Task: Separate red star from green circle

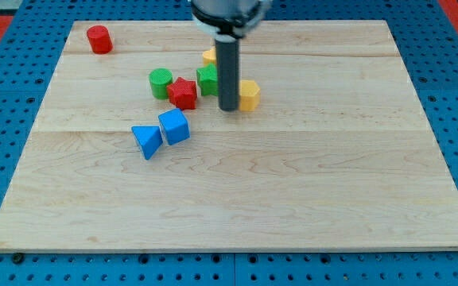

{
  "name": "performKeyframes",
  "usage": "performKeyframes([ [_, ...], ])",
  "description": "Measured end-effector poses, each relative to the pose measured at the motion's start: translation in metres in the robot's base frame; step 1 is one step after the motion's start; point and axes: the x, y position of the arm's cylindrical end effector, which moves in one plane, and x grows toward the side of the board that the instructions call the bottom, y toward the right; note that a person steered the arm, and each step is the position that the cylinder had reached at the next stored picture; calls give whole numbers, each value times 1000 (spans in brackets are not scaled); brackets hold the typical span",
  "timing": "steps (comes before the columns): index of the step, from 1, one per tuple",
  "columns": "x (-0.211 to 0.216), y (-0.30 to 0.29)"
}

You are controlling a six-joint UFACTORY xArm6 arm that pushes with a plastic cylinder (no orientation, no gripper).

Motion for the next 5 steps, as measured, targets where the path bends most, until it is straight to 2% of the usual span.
performKeyframes([
  [1,19,-16],
  [2,19,-68],
  [3,18,-96],
  [4,18,-70],
  [5,10,-72],
])
